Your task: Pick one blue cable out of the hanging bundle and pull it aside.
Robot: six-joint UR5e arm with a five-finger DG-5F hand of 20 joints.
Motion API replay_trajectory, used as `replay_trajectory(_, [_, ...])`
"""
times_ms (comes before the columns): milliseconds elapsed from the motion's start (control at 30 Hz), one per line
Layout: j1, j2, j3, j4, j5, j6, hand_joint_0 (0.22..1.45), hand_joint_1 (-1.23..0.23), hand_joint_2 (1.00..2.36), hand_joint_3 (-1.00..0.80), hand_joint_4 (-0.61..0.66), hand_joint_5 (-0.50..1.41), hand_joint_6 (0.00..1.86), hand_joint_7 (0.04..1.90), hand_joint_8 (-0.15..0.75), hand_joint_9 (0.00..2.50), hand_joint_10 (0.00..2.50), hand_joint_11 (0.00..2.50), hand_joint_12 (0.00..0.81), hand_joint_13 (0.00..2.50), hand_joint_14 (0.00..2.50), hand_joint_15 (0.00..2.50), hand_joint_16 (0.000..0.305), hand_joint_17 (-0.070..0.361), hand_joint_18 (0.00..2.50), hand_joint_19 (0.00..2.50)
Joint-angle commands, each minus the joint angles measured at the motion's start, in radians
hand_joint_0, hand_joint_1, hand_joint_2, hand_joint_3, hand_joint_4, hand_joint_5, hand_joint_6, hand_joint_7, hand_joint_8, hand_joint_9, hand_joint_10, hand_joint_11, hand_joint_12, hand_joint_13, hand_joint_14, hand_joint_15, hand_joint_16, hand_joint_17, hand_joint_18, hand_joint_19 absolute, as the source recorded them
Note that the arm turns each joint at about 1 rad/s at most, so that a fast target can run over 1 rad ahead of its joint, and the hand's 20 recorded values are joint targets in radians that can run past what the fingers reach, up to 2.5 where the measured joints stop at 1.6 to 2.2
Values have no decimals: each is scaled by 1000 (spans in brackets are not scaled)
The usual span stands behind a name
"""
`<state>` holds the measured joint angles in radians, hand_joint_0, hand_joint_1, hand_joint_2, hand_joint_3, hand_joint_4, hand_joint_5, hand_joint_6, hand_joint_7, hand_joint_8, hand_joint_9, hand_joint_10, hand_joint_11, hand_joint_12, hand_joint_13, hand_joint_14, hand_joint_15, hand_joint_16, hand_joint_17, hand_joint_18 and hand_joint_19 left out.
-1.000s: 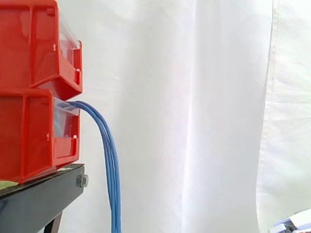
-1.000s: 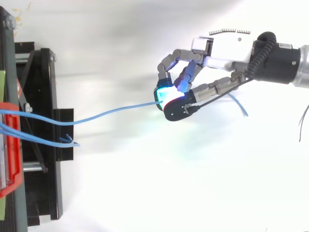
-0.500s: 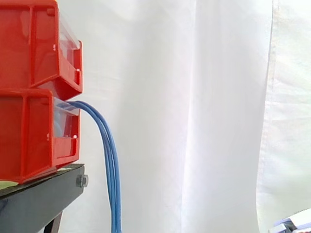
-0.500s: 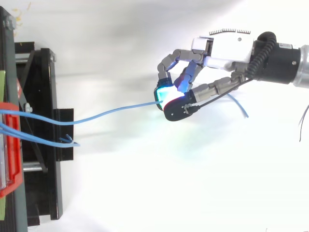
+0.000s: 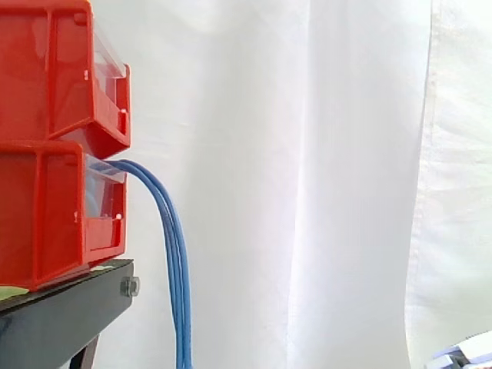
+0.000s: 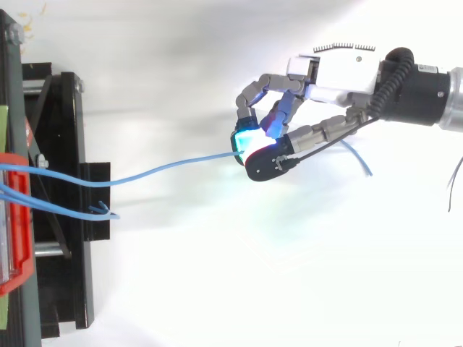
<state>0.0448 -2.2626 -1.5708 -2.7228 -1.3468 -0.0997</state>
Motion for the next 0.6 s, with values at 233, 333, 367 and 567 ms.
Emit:
replay_trajectory(233, [0, 0, 0, 0, 0, 0, 628, -915, 1027, 45, 98, -77, 914, 1243, 321, 1321, 18, 608, 226, 942, 26, 756, 17, 38, 646, 632])
replay_trajectory(333, [0, 0, 0, 0, 0, 0, 628, -914, 1027, 43, 96, -77, 914, 1245, 321, 1322, 18, 619, 233, 951, 24, 767, 18, 40, 648, 629])
replay_trajectory(367, [1, 0, 2, 0, 0, 0, 627, -914, 1027, 44, 97, -77, 914, 1241, 323, 1322, 20, 609, 232, 952, 26, 764, 18, 40, 646, 629])
replay_trajectory(567, [1, 0, 0, 0, 0, 0, 625, -912, 1026, 45, 94, -77, 913, 1244, 315, 1329, 20, 610, 220, 947, 26, 782, 15, 34, 615, 619])
